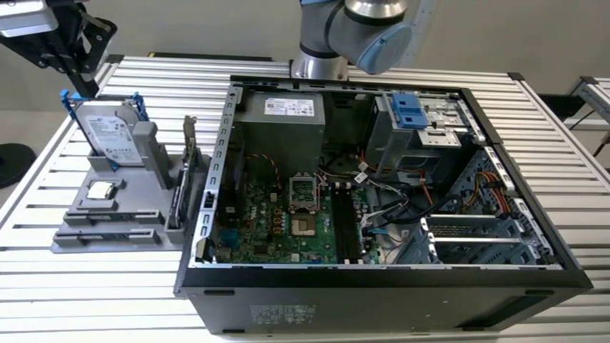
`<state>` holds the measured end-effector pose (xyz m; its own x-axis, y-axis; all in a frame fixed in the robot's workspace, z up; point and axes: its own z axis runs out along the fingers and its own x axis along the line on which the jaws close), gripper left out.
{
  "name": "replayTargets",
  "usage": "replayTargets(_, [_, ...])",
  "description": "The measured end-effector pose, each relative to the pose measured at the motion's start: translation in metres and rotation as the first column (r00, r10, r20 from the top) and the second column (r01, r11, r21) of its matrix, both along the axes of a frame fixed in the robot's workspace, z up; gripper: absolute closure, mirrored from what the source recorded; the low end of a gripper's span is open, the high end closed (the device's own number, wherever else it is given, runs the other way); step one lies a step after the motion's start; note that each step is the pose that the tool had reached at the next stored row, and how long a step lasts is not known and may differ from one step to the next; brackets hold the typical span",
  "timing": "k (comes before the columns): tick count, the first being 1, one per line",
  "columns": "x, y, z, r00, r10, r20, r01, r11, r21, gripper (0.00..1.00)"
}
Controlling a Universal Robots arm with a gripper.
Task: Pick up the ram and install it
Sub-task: 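Reach for the ram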
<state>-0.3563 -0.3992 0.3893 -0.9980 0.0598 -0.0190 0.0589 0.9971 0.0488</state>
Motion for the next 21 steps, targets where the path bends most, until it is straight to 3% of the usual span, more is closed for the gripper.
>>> replayTargets(15, [-0.0122, 0.0, -0.0006, 1.0, 0.0, -0.0003, 0.0, 1.0, 0.0, 1.0])
replayTargets(21, [-0.0132, 0.0, -0.0006, 1.0, 0.0, -0.0003, 0.0, 1.0, 0.0, 1.0])
